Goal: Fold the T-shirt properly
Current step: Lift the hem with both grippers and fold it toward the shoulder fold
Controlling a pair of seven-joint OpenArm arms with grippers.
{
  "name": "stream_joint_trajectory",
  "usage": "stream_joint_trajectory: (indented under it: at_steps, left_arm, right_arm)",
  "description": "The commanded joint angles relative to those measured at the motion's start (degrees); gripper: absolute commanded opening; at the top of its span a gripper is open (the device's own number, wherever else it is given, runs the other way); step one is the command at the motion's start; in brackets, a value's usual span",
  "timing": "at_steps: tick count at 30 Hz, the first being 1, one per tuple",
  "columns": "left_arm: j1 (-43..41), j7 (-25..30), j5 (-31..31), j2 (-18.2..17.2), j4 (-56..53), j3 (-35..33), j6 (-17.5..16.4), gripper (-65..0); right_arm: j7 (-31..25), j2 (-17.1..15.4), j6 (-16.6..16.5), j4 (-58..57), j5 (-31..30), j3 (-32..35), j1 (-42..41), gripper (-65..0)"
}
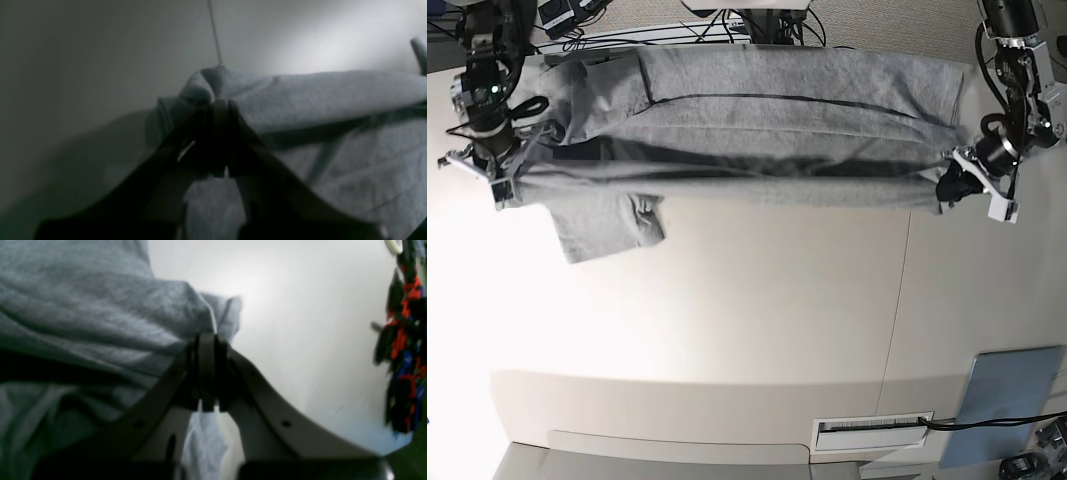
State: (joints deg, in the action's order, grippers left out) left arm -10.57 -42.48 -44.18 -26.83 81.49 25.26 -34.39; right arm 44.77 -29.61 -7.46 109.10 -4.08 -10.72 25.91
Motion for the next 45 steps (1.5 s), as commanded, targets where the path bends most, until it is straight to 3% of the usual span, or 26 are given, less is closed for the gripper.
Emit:
stream_joint_trajectory:
  at_steps: [1, 10, 15, 21, 24, 32, 37, 39, 40, 42, 45]
  left_arm:
    - [0.50, 0.68, -1.11, -1.79, 1.11, 0.55, -0.28, -65.0]
    - [-0.39, -6.43, -6.27, -6.19, 4.98, 0.55, -1.49, -65.0]
    - [-0.42, -14.25, -8.74, -6.84, 7.52, 0.55, -1.44, -65.0]
    - [-0.44, -19.39, -9.01, -6.84, 7.85, 0.55, -1.42, -65.0]
    - [-0.83, -19.61, -8.94, -6.82, 7.82, 0.55, 0.13, -65.0]
    - [-2.32, -17.49, -5.75, -6.82, 7.82, 0.55, 0.24, -65.0]
    - [-3.93, -15.43, -5.51, -6.82, 7.82, 0.55, -0.24, -65.0]
    - [-4.04, -15.63, -5.51, -6.82, 7.82, 0.55, -0.24, -65.0]
    - [-4.02, -15.74, -5.51, -6.84, 7.82, 0.55, -0.22, -62.6]
    - [-4.04, -16.28, -5.53, -6.82, 7.82, 0.55, -0.24, -49.3]
    - [-4.04, -17.51, -5.53, -6.82, 7.82, 0.55, -0.24, -33.7]
  right_arm:
    - [-1.11, -0.72, 1.11, 1.07, 0.96, -0.66, 0.44, -65.0]
    - [-1.36, -0.57, 1.57, 1.11, 1.14, -0.66, 2.01, -65.0]
    - [1.03, -0.55, 2.01, 1.11, 1.14, -0.66, 2.03, -65.0]
    - [4.57, -0.55, 2.86, 2.84, 3.32, -0.66, 2.51, -65.0]
    - [4.50, -0.57, 3.54, 4.98, 4.09, -0.66, 4.59, -65.0]
    - [3.26, -0.55, 5.35, 5.35, 4.07, -0.63, 7.74, -65.0]
    - [3.43, -0.55, 5.27, 5.20, 4.07, -0.63, 7.74, -65.0]
    - [3.91, -0.55, 3.82, 5.18, 4.07, -0.63, 7.74, -65.0]
    - [4.11, -0.55, 2.51, 5.18, 4.07, -0.63, 7.74, -65.0]
    - [4.17, -0.55, -0.09, 5.18, 4.09, -0.63, 7.74, -64.4]
    - [4.22, -0.55, -0.92, 5.18, 4.09, -0.66, 7.72, -48.3]
